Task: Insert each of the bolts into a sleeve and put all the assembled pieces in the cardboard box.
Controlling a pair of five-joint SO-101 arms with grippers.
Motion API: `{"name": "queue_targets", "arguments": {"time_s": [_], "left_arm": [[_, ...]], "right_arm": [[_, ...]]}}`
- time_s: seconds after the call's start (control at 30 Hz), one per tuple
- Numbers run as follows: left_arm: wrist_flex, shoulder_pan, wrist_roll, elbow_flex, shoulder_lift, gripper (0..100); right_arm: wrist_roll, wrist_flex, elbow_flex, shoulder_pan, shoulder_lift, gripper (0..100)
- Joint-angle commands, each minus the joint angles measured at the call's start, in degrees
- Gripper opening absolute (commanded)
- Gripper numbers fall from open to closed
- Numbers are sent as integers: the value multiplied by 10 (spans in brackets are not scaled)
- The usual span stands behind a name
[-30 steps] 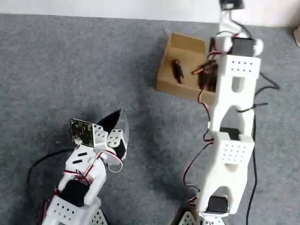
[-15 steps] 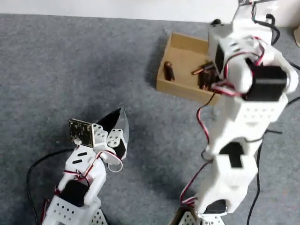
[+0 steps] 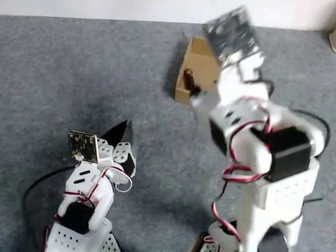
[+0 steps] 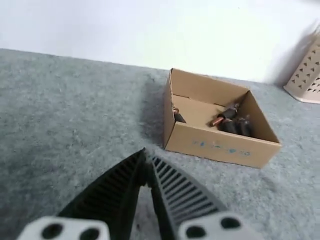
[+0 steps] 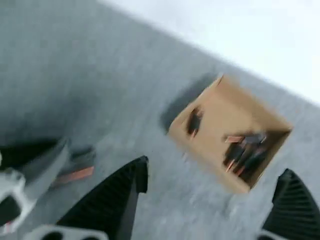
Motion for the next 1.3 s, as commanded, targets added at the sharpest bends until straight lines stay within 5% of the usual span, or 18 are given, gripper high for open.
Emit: {"name": "queue_targets", "arguments": {"time_s": [0.0,0.17,0.47,0.73,1.0,1.27], "left_arm": [[65,-20,-2,-91,3,11],[178,-20,-2,-189,3,11],[189,-22,-3,-236,36,11],[191,-82,47,-345,305,11],[192,-55,48,-443,556,11],[246,-27,-118,-570,797,11]], "right_arm": [[-6,-8,138,-31,-82,360],[-6,-76,327,-80,-201,360],[-3,-259,646,-96,-378,360],[-2,-385,826,-98,-439,360],[-6,-495,977,-98,-441,360],[-3,-515,1026,-95,-441,360]]}}
